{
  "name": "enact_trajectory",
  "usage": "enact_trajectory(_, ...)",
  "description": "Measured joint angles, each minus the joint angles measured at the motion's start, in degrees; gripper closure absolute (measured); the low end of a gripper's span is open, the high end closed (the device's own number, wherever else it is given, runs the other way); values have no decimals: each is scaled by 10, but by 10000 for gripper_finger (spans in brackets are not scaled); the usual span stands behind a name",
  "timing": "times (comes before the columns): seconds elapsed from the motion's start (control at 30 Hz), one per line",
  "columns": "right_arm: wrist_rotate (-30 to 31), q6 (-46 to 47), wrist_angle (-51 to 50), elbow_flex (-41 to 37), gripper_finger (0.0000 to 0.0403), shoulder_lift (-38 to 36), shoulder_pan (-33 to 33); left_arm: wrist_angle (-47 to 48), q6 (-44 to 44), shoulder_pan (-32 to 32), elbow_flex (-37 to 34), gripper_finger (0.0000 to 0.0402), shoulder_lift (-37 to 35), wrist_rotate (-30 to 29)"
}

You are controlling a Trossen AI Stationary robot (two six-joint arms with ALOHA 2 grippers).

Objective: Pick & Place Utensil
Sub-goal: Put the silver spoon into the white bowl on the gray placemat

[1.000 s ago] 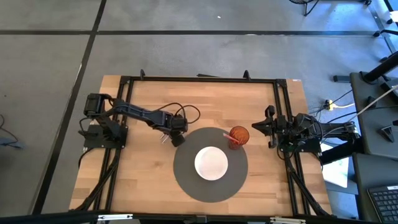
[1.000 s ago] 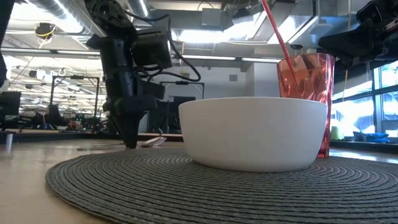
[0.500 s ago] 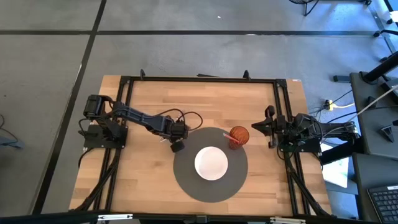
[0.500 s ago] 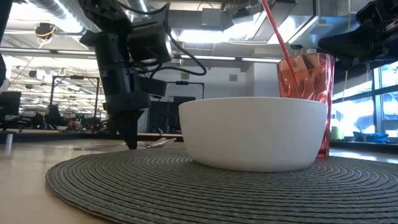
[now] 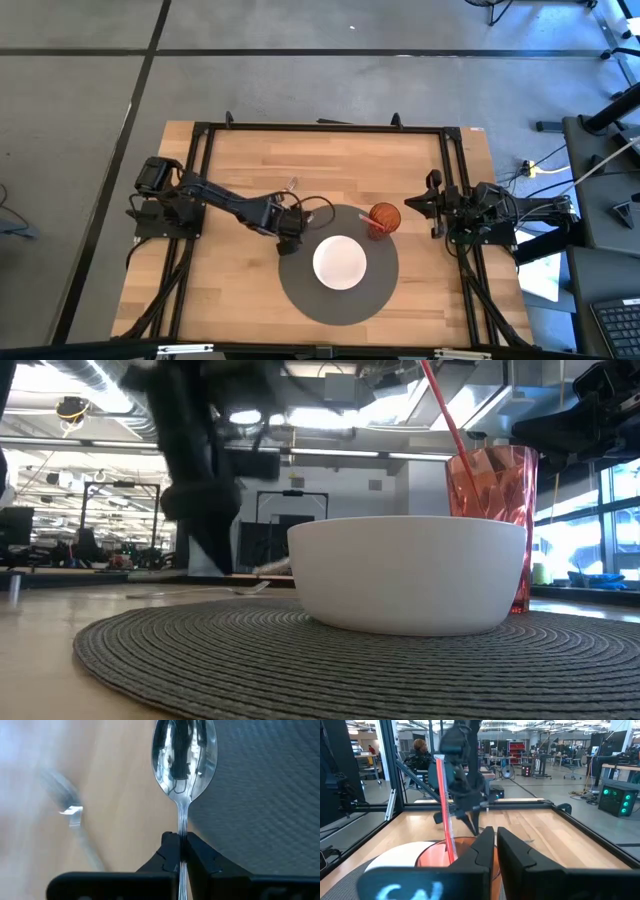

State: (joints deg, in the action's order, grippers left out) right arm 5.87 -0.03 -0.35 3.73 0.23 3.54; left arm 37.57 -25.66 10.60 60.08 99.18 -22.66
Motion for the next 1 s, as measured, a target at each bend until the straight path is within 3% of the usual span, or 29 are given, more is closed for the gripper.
enact_trajectory(0.27,1,-3,0,0,379,0,0,99,8,65,119,395,2,-75)
enact_trajectory(0.4,1,-3,0,0,379,0,0,129,48,82,211,395,31,-65)
enact_trajectory(0.63,1,-3,3,0,379,0,0,257,146,96,445,395,175,-37)
enact_trajectory(0.9,1,-4,1,0,379,0,0,479,180,95,744,395,382,18)
enact_trajectory(1.0,1,-4,0,0,379,0,0,480,192,91,723,395,396,37)
